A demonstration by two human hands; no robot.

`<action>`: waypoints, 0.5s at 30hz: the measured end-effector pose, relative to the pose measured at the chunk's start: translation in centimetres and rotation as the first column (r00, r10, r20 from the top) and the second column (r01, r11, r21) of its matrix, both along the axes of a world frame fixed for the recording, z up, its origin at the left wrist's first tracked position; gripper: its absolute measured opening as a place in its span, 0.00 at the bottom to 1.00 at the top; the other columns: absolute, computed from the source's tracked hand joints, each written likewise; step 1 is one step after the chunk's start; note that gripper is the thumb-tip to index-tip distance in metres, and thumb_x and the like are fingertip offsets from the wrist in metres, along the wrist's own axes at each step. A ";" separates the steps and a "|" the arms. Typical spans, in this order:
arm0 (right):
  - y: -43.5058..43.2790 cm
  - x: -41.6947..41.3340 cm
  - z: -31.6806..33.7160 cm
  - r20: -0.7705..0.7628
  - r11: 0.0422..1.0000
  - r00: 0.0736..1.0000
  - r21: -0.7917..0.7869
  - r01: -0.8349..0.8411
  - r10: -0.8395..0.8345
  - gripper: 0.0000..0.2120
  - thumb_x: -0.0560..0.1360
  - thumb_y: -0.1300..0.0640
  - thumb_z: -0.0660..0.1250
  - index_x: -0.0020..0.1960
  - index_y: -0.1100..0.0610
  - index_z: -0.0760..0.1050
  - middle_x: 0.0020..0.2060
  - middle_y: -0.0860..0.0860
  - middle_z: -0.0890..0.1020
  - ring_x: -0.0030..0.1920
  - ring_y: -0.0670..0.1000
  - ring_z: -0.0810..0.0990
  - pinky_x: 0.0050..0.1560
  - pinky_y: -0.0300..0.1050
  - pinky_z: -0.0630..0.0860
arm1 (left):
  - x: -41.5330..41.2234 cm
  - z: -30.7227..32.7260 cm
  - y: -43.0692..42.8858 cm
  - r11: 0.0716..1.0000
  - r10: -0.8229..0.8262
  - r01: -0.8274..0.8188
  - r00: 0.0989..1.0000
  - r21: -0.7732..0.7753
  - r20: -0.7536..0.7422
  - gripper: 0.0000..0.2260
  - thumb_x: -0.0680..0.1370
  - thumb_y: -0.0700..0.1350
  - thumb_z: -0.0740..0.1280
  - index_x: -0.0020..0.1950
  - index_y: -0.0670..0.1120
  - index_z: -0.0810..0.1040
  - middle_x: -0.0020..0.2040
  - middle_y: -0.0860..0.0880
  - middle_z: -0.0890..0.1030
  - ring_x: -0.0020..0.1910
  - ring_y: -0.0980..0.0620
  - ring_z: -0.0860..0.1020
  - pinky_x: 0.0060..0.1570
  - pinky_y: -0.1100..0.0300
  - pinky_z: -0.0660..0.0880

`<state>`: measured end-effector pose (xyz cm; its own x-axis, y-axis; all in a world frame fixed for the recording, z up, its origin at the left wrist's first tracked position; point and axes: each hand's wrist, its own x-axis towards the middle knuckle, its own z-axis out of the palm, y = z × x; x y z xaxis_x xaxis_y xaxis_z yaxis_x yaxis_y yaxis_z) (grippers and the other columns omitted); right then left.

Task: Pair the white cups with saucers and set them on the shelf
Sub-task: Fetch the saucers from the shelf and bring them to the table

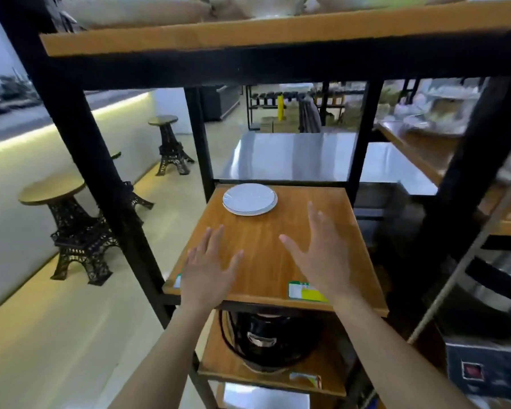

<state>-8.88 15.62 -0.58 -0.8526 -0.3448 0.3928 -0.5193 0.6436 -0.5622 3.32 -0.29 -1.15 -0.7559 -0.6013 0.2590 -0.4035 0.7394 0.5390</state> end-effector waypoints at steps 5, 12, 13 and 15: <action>-4.5 -3.7 0.1 0.128 0.993 0.987 0.076 0.088 -0.098 0.39 0.71 0.31 0.55 0.73 0.40 0.39 0.76 0.51 0.54 0.74 0.56 0.56 0.69 0.62 0.59 | -4.8 -0.2 -5.2 1.000 -0.011 0.011 1.000 0.025 0.014 0.30 0.76 0.61 0.59 0.75 0.53 0.57 0.76 0.48 0.60 0.72 0.44 0.62 0.70 0.46 0.60; -9.9 -9.1 -0.5 0.261 0.990 0.956 0.090 0.113 -0.133 0.40 0.71 0.33 0.57 0.75 0.51 0.48 0.74 0.54 0.60 0.73 0.57 0.59 0.69 0.58 0.60 | -10.7 0.1 -11.4 0.999 -0.025 0.025 1.000 0.025 -0.018 0.29 0.76 0.61 0.58 0.74 0.53 0.58 0.74 0.47 0.64 0.72 0.45 0.63 0.70 0.47 0.60; -10.6 -9.8 -0.8 0.270 0.987 0.951 0.098 0.127 -0.150 0.40 0.71 0.32 0.57 0.75 0.52 0.50 0.74 0.54 0.62 0.72 0.57 0.61 0.68 0.57 0.62 | -11.4 -0.1 -11.9 0.999 -0.019 0.019 1.000 0.036 -0.004 0.29 0.76 0.62 0.57 0.74 0.53 0.58 0.74 0.46 0.65 0.72 0.45 0.63 0.70 0.48 0.59; -11.7 -11.0 -1.5 0.286 0.982 0.942 0.111 0.152 -0.178 0.40 0.70 0.32 0.57 0.73 0.55 0.55 0.71 0.55 0.66 0.69 0.57 0.66 0.64 0.55 0.66 | -12.5 -0.6 -12.6 0.997 -0.033 0.030 0.998 0.065 0.050 0.30 0.76 0.62 0.57 0.75 0.52 0.57 0.75 0.47 0.64 0.73 0.45 0.61 0.71 0.48 0.58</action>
